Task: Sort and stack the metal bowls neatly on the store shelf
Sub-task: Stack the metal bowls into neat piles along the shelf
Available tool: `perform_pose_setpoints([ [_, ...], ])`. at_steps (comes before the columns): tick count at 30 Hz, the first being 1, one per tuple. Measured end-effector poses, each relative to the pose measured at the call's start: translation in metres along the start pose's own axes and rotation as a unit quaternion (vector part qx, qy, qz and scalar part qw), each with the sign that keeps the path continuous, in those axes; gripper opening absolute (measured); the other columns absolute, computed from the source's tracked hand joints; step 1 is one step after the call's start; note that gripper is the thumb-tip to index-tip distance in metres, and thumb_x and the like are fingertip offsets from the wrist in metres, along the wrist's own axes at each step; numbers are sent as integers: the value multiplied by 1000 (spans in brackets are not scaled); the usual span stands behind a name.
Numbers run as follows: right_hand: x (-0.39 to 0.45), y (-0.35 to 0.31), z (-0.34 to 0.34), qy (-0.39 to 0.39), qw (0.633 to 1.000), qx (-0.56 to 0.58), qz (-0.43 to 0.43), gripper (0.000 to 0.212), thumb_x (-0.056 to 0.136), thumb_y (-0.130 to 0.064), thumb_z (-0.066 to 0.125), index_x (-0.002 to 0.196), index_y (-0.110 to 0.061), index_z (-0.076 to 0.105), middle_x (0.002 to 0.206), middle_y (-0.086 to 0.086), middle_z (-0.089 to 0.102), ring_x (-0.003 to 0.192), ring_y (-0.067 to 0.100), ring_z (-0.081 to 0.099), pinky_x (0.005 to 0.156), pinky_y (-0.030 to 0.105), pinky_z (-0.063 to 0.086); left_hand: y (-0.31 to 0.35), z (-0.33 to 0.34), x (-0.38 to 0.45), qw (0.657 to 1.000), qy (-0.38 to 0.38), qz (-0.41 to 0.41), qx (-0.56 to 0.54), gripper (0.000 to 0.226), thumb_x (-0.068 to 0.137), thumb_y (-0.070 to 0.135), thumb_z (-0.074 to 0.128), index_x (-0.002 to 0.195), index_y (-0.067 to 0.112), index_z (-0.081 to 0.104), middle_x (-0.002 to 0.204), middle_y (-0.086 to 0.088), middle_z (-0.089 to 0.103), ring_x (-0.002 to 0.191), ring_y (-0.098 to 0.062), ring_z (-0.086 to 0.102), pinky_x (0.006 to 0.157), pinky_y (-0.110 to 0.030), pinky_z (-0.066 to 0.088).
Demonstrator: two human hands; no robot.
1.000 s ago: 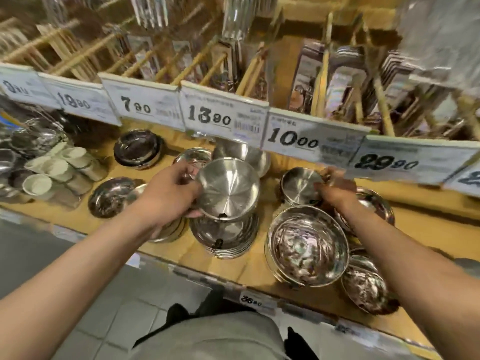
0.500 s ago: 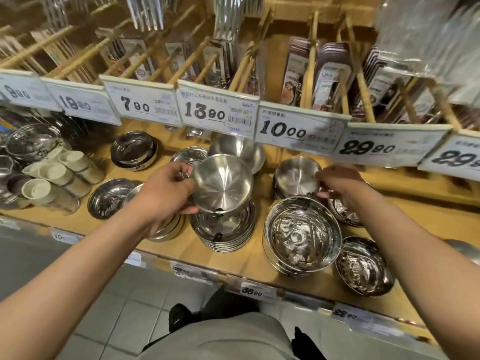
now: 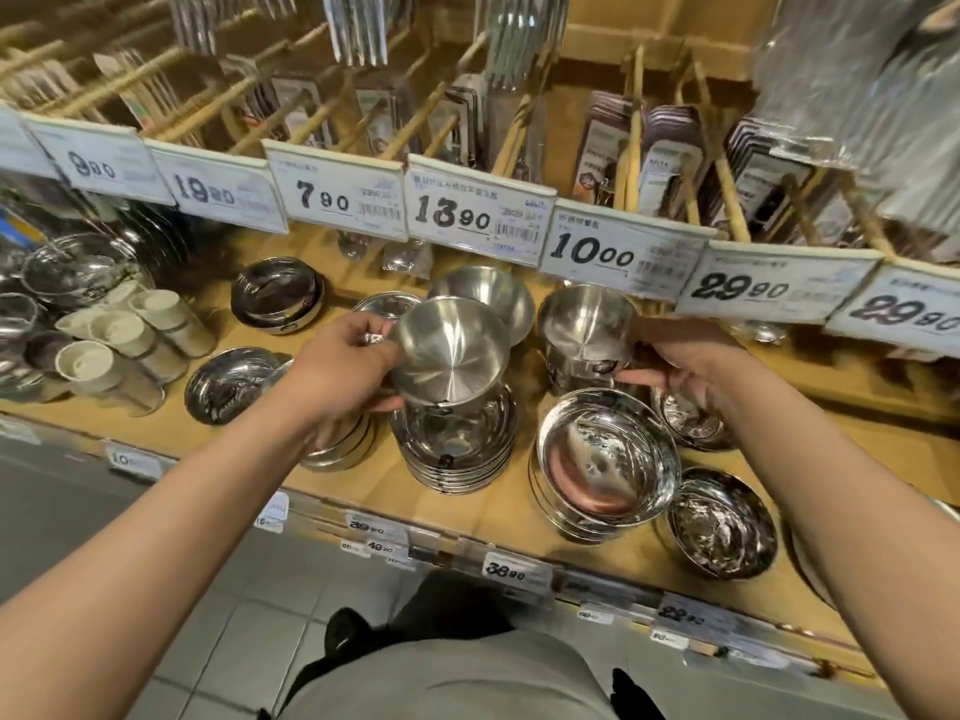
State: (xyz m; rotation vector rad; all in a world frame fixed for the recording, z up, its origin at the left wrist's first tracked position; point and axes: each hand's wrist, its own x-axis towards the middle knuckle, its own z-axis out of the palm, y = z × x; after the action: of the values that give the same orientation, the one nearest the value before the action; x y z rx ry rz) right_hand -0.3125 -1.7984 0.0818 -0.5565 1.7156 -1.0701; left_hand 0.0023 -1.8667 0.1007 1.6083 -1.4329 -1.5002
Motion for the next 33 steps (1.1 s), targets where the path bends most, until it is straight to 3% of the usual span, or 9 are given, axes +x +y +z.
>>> perform_pose_setpoints([
  [5,-25,-11,26,-15,999,-25,-15,22,97,1,58,119,-4,63,109,16,72,82,20,69,66,31,60,-5,-27,-3,1000,13,-12,-19,11,97,8,64,108,9,66,104,-16,70,63,-16,70,49,-24,58],
  [7,-41,-15,40,-8,1000,-24,-5,24,98,-3,60,122,0,64,102,14,74,72,15,71,58,24,60,-7,-44,-3,1000,18,-15,-21,12,96,7,64,107,10,67,102,-17,70,64,-20,68,52,-28,60],
  [10,-67,-23,65,1,999,-27,22,11,99,-12,63,104,-2,65,71,9,76,46,7,69,36,13,46,-8,-72,2,999,29,-10,-25,9,95,4,63,97,11,68,94,-14,68,68,-21,68,58,-32,62],
  [12,-78,-28,86,10,999,-45,15,11,99,-11,63,104,-1,64,73,13,73,39,6,65,31,13,43,-11,-91,9,999,33,-6,-24,9,95,2,62,93,10,66,88,-13,65,63,-18,66,50,-27,59],
  [16,-82,-25,138,17,1000,22,12,8,96,1,63,104,2,64,109,25,67,81,26,74,57,27,63,-24,-125,29,998,53,4,33,8,90,2,65,98,3,65,92,-18,69,70,-26,68,50,-27,56],
  [21,-83,-8,192,31,997,68,14,4,94,1,65,98,1,66,104,25,69,84,28,73,56,27,63,-47,-144,50,998,1,11,69,8,89,4,65,91,11,61,73,-14,64,52,-20,61,45,-29,56],
  [26,-90,9,224,57,991,116,19,7,94,2,64,88,-3,64,76,11,76,69,18,77,57,27,62,-60,-147,70,995,-59,-16,78,15,85,7,66,90,14,54,65,-10,61,42,-16,57,62,-47,64],
  [29,-99,18,234,70,988,132,26,18,95,0,64,79,-7,69,71,5,77,69,18,78,55,25,61,-67,-147,78,992,-79,-12,99,13,86,7,65,91,13,55,79,-16,65,58,-25,64,70,-55,64],
  [33,-109,28,246,78,986,146,34,33,94,1,62,65,-12,70,70,9,76,67,18,76,58,27,63,-71,-147,84,987,-85,14,133,11,81,11,64,91,11,59,83,-15,68,65,-29,71,61,-52,64],
])
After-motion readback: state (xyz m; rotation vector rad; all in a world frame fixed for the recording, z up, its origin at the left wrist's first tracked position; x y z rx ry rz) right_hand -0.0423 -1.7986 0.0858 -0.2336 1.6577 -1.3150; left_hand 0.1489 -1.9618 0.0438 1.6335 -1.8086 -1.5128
